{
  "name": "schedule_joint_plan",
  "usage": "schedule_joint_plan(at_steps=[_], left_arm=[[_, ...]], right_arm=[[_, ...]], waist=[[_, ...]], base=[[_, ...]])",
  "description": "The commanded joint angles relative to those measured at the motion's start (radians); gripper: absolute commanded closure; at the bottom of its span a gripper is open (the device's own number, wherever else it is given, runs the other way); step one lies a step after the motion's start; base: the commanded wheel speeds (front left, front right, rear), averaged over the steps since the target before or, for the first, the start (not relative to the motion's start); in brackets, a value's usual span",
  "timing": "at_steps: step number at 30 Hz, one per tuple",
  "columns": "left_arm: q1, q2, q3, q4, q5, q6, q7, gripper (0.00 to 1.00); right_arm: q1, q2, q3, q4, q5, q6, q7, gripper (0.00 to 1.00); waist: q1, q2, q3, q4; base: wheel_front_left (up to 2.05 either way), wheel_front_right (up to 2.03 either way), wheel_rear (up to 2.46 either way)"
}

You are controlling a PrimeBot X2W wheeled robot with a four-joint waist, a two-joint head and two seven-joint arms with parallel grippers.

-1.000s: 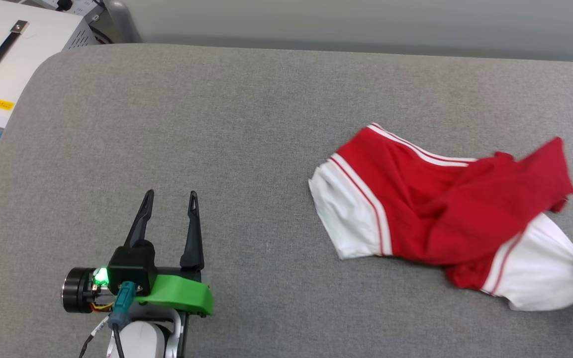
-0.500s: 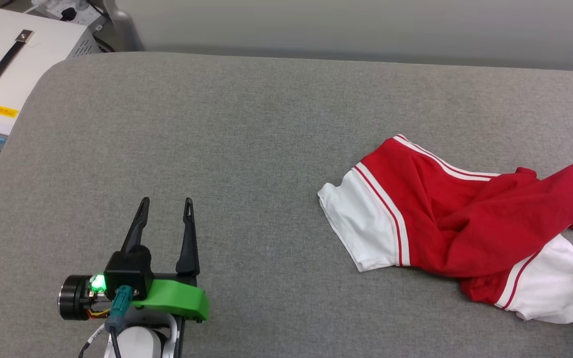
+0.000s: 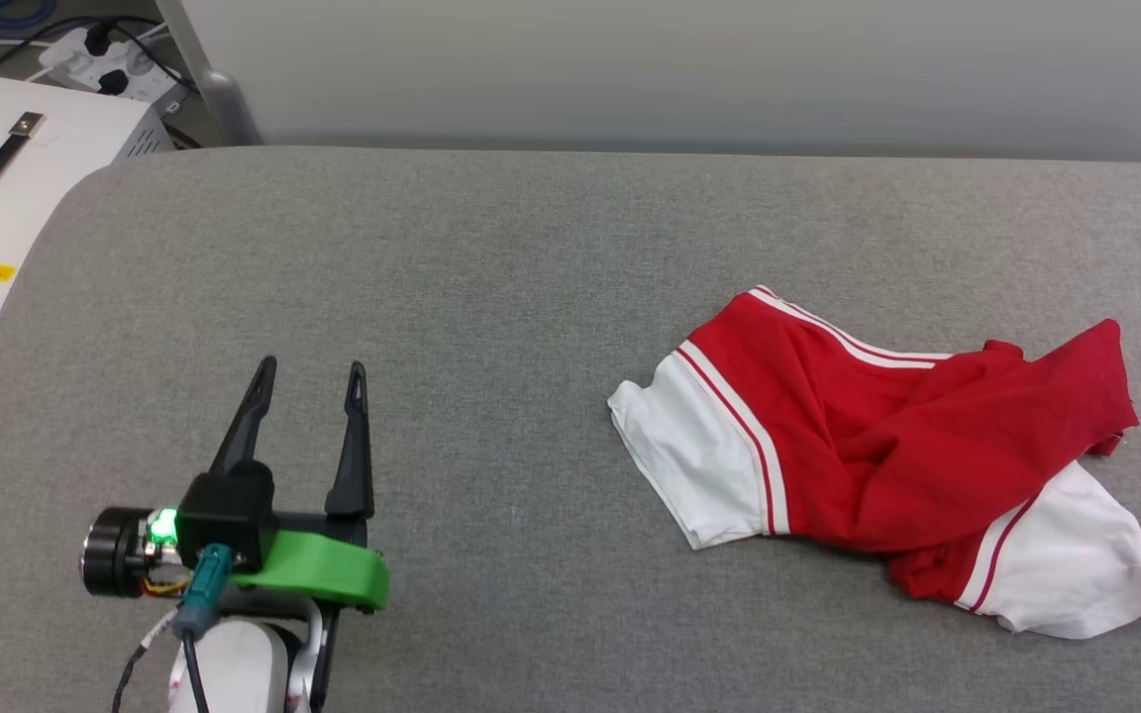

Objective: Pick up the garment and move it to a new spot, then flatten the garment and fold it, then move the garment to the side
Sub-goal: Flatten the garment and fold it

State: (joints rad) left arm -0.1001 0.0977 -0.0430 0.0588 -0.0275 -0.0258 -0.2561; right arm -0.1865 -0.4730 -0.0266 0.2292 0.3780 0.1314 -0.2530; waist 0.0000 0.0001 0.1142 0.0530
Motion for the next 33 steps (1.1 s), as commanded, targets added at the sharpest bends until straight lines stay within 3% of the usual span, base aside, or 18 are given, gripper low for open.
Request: schedule_joint_plan(at_steps=[1, 5, 10, 13, 21, 28, 33], left_arm=[[-0.040, 0.013, 0.004, 0.000, -0.004, -0.017, -0.006, 0.00], [-0.118, 0.042, -0.010, 0.036, -0.018, -0.058, -0.006, 0.00], [-0.263, 0.094, -0.075, 0.142, -0.074, -0.098, 0.024, 0.00], [-0.380, 0.147, -0.179, 0.191, -0.146, -0.104, 0.146, 0.00], [-0.664, 0.307, -0.557, 0.192, -0.542, -0.105, 0.610, 0.00], [-0.859, 0.354, -0.813, 0.171, -0.775, -0.105, 0.897, 0.00], [-0.961, 0.351, -0.963, 0.202, -0.850, -0.105, 0.999, 0.00]], right_arm=[[0.035, 0.059, -0.021, -0.069, -0.047, -0.001, -0.008, 0.00], [0.095, 0.191, -0.046, -0.262, -0.155, -0.001, -0.008, 0.00], [0.142, 0.269, -0.013, -0.352, -0.211, -0.001, -0.009, 0.00], [0.151, 0.290, 0.001, -0.374, -0.233, -0.001, -0.009, 0.00], [0.118, 0.312, 0.016, -0.398, -0.265, -0.001, -0.009, 0.00], [0.071, 0.318, 0.041, -0.395, -0.284, -0.001, -0.009, 0.00], [0.031, 0.321, 0.061, -0.391, -0.293, -0.001, -0.009, 0.00]], waist=[[0.0000, -0.0001, 0.004, -0.004], [0.0000, -0.0001, 0.019, -0.014], [0.0000, -0.0001, 0.046, -0.028], [0.0000, -0.0001, 0.070, -0.038], [0.0000, -0.0001, 0.136, -0.073], [0.0000, -0.0001, 0.202, -0.118], [0.0000, -0.0001, 0.249, -0.155]], base=[[0.00, 0.00, 0.00], [0.00, 0.00, 0.00], [0.00, 0.00, 0.00], [0.00, 0.00, 0.00], [0.00, 0.00, 0.00], [0.00, 0.00, 0.00], [0.00, 0.00, 0.00]])
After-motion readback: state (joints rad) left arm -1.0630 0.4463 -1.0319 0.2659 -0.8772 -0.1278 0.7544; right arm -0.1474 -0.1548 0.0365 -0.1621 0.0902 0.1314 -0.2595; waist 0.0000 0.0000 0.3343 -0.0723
